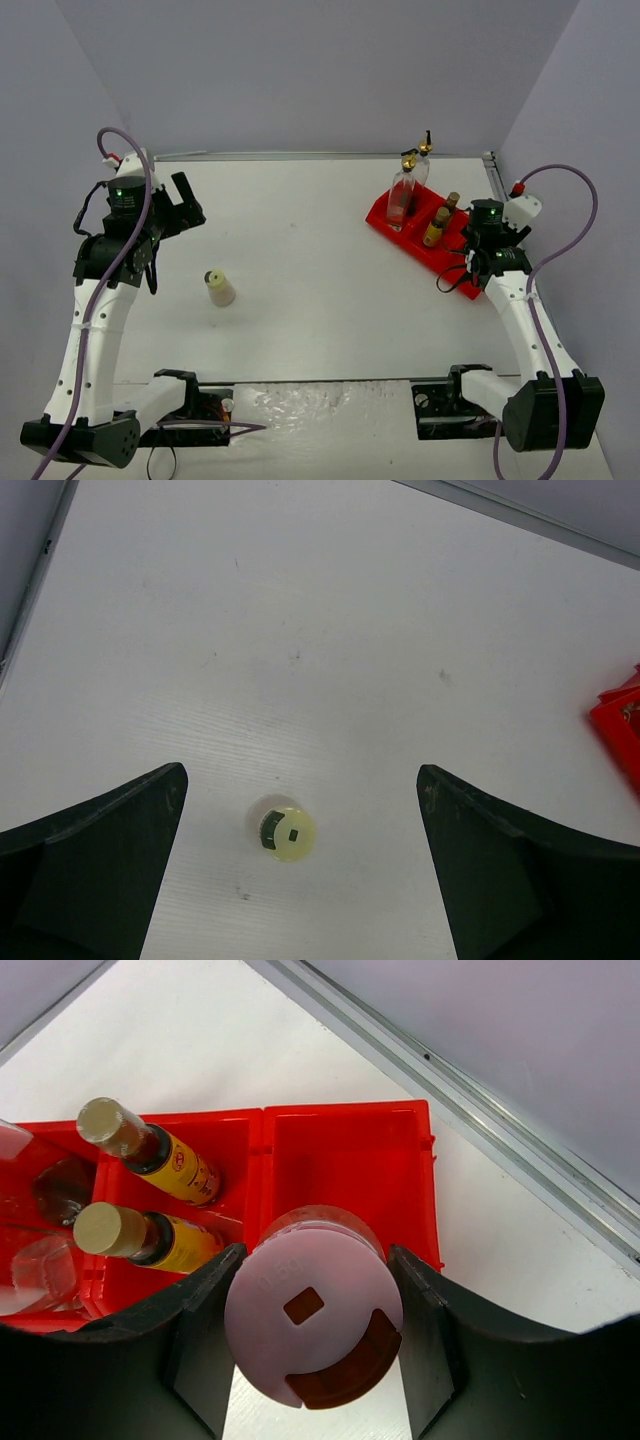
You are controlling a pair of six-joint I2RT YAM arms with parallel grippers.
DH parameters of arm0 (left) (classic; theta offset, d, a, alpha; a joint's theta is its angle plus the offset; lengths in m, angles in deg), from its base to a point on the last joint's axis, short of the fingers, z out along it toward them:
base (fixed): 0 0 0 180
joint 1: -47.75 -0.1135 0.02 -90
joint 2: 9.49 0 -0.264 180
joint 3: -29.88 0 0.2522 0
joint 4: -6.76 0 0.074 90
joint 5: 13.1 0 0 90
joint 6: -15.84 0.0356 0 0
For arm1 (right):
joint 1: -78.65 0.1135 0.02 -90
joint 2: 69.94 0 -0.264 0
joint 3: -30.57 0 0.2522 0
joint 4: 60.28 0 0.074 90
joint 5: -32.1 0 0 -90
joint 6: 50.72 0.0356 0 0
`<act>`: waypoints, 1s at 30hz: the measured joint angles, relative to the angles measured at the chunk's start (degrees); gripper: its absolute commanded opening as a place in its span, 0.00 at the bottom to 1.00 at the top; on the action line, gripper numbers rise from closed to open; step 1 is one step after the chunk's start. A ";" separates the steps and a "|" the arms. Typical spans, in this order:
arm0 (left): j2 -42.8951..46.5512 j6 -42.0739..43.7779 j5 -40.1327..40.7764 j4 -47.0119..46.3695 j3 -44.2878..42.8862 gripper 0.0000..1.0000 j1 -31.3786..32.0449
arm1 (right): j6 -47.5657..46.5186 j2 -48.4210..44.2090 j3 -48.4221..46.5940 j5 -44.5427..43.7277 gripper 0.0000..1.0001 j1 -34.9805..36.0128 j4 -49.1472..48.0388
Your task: Organize the condiment bottles
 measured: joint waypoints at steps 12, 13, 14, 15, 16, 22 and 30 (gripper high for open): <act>-1.11 -0.09 -1.20 -1.00 0.00 0.97 -0.17 | 1.66 7.21 1.83 -2.64 0.00 -1.22 -5.21; -1.32 -0.09 -1.31 -1.00 0.00 0.97 -0.17 | 1.76 7.68 1.88 -3.39 0.00 -1.22 -5.73; -1.57 -0.10 -1.44 -1.00 0.00 0.97 -0.17 | 1.88 8.22 1.88 -4.12 0.00 -1.22 -6.54; -1.83 -0.11 -1.57 -1.00 -0.01 0.97 -0.17 | 1.99 8.75 1.88 -4.84 0.00 -1.22 -7.33; -2.27 -0.12 -1.59 -1.00 -0.06 0.97 -0.17 | 2.09 9.11 1.89 -5.46 0.00 -1.22 -7.93; -5.51 -0.13 -2.08 -0.70 -1.64 0.97 -0.17 | 2.83 11.79 2.19 -8.25 0.00 -1.70 -12.20; -8.24 -0.14 -2.24 0.06 -4.75 0.97 -0.17 | 3.12 16.41 4.07 -8.33 0.00 -5.64 -17.03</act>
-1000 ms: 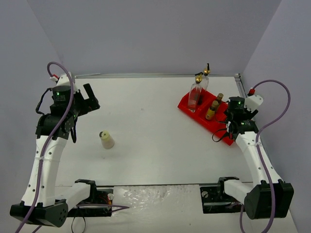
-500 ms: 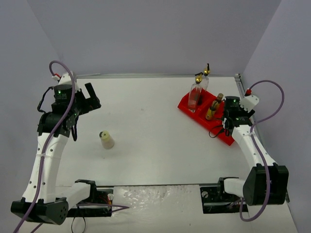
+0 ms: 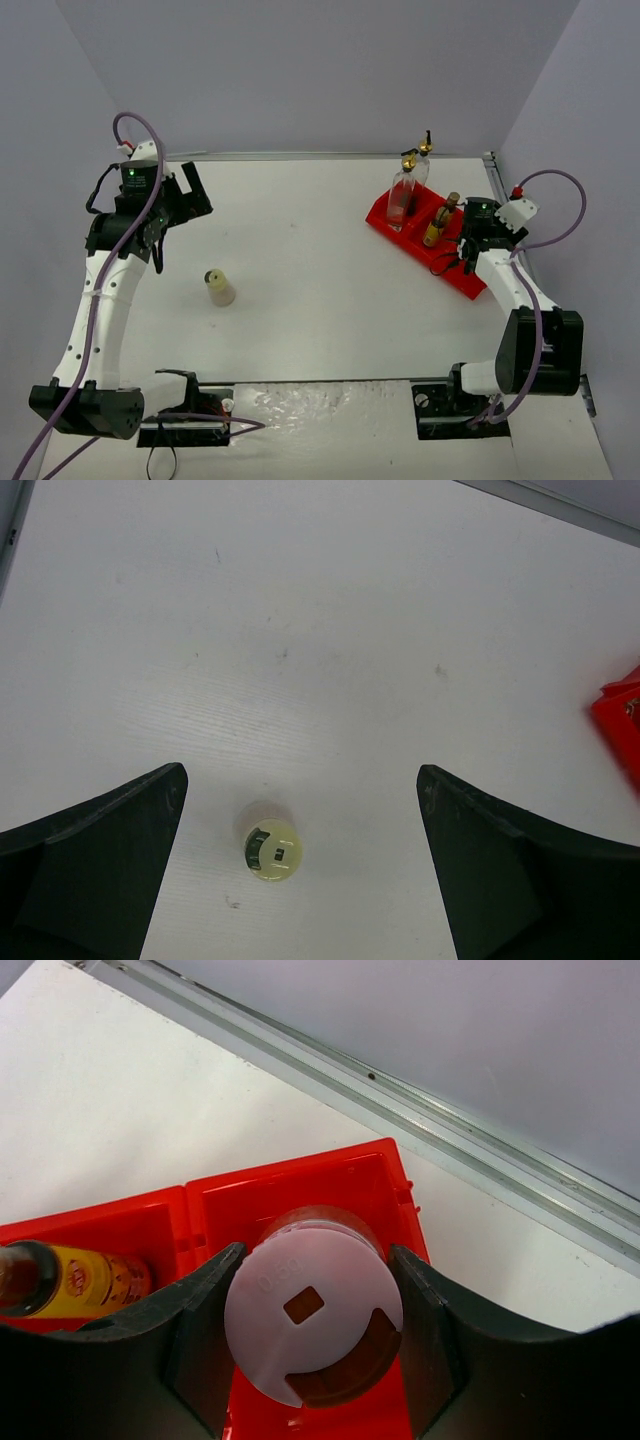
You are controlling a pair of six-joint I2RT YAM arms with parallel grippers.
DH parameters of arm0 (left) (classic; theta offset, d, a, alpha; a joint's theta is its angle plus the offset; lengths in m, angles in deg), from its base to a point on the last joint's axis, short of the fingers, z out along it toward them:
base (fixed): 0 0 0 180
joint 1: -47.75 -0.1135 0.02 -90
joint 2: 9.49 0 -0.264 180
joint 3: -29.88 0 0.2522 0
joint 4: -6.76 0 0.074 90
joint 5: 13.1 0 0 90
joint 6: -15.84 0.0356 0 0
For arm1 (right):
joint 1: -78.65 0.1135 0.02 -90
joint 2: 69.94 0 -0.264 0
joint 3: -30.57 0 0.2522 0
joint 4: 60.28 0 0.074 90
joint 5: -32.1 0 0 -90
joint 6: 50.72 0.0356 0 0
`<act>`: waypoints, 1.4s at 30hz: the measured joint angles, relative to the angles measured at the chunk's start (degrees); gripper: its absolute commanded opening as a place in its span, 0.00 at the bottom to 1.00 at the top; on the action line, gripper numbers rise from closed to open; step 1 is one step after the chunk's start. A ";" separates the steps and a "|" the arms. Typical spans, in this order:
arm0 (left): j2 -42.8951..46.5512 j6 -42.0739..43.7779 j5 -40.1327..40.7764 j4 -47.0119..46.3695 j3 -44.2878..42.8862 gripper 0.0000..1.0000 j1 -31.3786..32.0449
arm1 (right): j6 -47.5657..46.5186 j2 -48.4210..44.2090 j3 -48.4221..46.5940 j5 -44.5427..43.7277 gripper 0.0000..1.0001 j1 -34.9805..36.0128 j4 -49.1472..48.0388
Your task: Organize the condiment bottles
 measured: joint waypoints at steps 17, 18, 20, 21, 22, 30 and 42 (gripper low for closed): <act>-0.83 -0.62 0.06 1.68 -2.91 0.97 0.00 | 0.36 7.42 1.99 2.42 0.00 -1.56 -6.42; -0.83 -0.63 0.07 1.75 -2.99 0.97 0.00 | 0.36 8.01 1.99 2.49 0.00 -1.56 -6.60; -0.83 -0.63 0.07 1.85 -3.22 0.97 0.00 | 0.37 9.14 1.98 2.69 0.00 -1.56 -6.89; -0.84 -0.63 0.07 1.90 -3.39 0.97 0.00 | 0.38 9.67 1.97 2.84 0.00 -1.56 -6.99; -0.85 -0.63 0.07 1.97 -3.63 0.97 0.00 | 0.38 10.15 1.95 2.97 0.00 -1.57 -7.17; -0.89 -0.61 0.09 2.22 -4.91 0.97 0.00 | 0.34 11.30 1.09 3.40 0.30 -1.58 -7.84; -0.90 -0.59 0.07 2.43 -4.91 0.97 0.00 | 0.19 11.30 0.22 3.33 0.81 -1.56 -7.69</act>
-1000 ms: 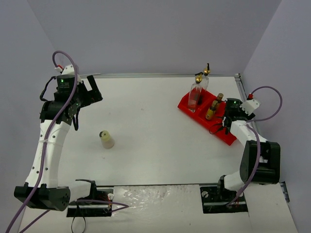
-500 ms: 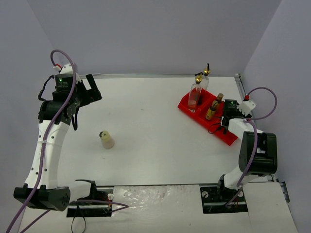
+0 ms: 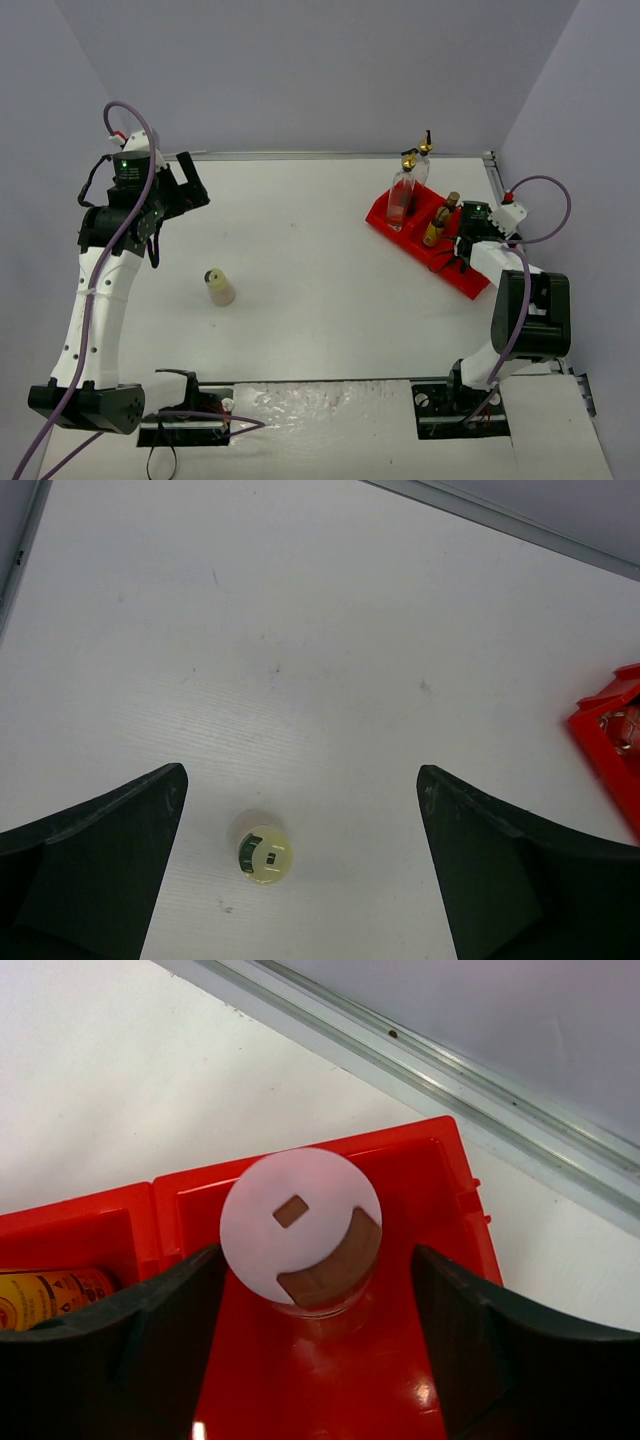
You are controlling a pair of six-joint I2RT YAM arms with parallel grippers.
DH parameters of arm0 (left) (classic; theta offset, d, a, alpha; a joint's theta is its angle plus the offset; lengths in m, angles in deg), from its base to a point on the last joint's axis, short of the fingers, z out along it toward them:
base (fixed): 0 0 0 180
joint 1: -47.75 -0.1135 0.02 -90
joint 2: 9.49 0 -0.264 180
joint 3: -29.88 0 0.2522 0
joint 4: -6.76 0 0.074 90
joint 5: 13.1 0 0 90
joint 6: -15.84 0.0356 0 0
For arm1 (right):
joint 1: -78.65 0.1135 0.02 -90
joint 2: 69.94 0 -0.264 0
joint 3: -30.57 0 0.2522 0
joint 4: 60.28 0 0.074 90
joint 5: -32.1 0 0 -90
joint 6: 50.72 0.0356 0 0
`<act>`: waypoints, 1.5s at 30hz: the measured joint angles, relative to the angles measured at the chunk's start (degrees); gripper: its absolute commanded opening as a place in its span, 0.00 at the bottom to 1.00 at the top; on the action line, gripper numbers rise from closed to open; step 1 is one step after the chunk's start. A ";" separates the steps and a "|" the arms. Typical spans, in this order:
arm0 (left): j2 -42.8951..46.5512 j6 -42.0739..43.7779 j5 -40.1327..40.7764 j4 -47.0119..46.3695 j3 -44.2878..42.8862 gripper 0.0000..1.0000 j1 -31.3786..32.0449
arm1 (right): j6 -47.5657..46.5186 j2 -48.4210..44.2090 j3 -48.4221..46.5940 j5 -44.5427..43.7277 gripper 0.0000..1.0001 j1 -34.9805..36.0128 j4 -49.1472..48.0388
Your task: Organize the condiment bottles
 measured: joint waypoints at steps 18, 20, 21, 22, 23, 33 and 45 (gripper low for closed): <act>0.02 0.00 -0.07 -0.02 0.02 0.97 0.00 | -0.51 -9.44 -0.02 -0.58 0.90 1.63 4.21; 0.03 0.00 -0.07 -0.02 0.02 0.97 0.00 | -0.54 -11.53 -0.02 -0.69 0.90 2.23 5.25; 0.06 0.00 -0.07 -0.02 0.03 0.97 0.00 | -0.55 -12.59 -0.02 -0.79 0.90 2.64 5.93; 0.12 0.00 -0.06 -0.03 0.06 0.97 0.00 | -0.56 -13.66 -0.02 -0.90 0.91 3.19 6.65; 0.20 0.00 -0.05 -0.06 0.13 0.97 0.00 | -0.64 -14.76 -0.02 -1.02 0.91 3.85 7.43; 2.11 -0.02 0.00 -0.91 3.11 0.97 0.00 | -5.13 -28.10 -3.20 13.93 0.96 20.80 14.48; 5.50 -0.96 3.18 -0.50 5.38 0.97 -0.06 | -15.06 4.89 -26.79 27.52 0.96 54.34 7.78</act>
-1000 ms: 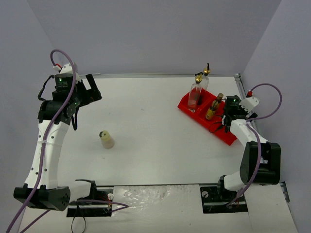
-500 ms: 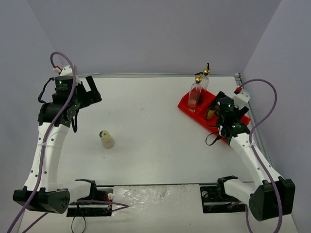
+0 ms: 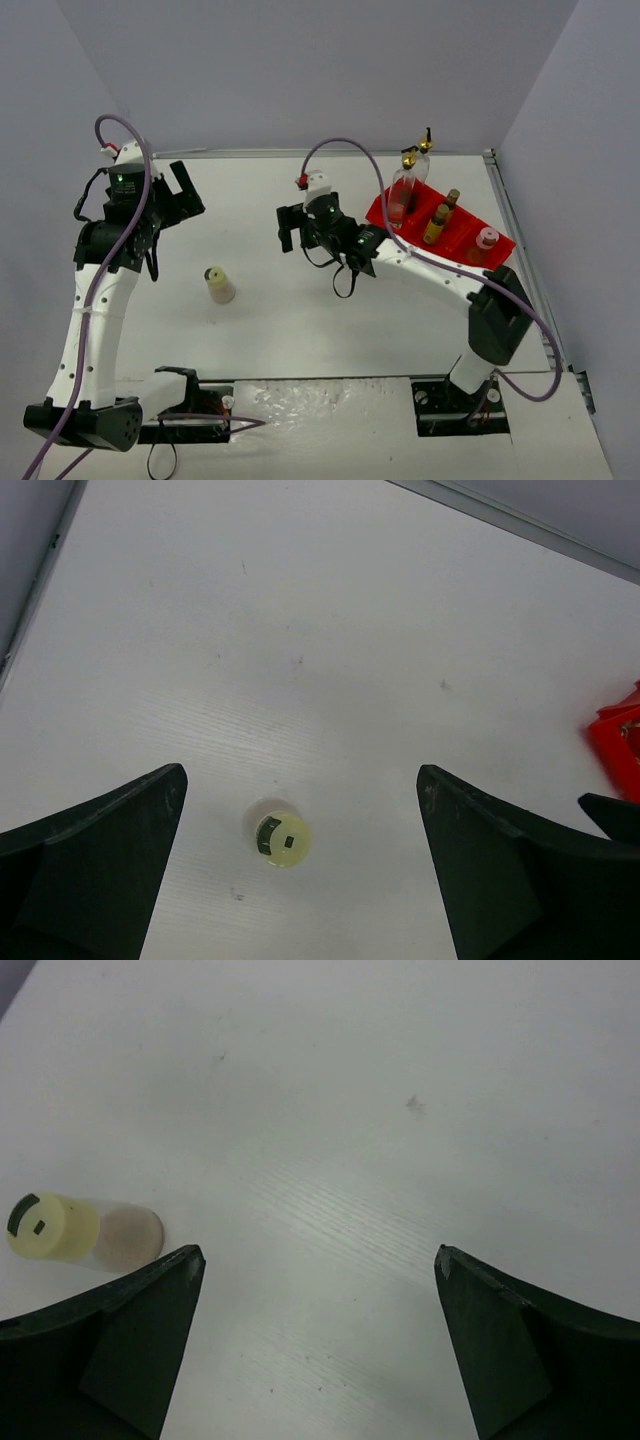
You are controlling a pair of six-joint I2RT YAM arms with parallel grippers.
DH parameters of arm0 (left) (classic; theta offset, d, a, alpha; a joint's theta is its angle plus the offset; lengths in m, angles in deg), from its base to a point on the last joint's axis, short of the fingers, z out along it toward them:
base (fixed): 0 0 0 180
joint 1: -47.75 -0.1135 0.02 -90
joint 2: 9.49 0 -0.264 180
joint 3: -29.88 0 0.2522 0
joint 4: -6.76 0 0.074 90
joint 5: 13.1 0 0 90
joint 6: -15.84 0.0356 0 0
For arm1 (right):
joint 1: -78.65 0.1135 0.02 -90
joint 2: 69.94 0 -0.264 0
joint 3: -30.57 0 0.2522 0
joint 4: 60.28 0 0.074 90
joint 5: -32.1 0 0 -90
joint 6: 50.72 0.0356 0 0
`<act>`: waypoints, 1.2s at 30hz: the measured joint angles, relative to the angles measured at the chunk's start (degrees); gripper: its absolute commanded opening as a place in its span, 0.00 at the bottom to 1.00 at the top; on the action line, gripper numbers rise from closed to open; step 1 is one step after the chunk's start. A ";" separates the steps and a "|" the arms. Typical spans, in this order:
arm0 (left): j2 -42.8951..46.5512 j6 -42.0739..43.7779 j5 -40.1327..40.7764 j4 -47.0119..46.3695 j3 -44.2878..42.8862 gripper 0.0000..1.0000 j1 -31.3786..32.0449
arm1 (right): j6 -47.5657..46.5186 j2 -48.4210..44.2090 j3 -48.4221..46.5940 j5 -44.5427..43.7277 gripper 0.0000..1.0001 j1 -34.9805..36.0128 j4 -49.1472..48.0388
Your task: Organize the condiment bottles
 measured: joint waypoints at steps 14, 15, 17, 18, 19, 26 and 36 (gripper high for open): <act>1.07 -0.85 6.74 2.90 -2.95 0.97 -1.53 | -4.39 17.83 -13.82 10.49 0.97 7.65 -5.03; 1.04 -0.85 6.74 2.89 -3.08 0.97 -1.53 | -4.41 17.85 -14.59 10.77 0.97 8.00 -5.16; 0.99 -0.85 6.72 2.85 -3.30 0.97 -1.57 | -4.43 17.90 -16.19 11.36 0.97 8.65 -5.38; 0.99 -0.85 6.68 2.84 -3.33 0.97 -1.71 | -4.49 18.05 -17.07 11.61 0.97 9.04 -5.43; 0.98 -0.85 6.68 2.85 -3.33 0.97 -1.89 | -4.60 18.36 -18.08 11.83 0.97 9.45 -5.66; 1.06 -1.70 7.26 2.84 -3.33 0.97 -3.97 | -4.90 22.51 -21.96 13.30 0.96 11.61 -6.57; 1.61 -3.17 7.56 3.12 -5.53 0.97 -4.86 | -6.45 29.77 -27.32 14.37 0.96 12.96 -5.66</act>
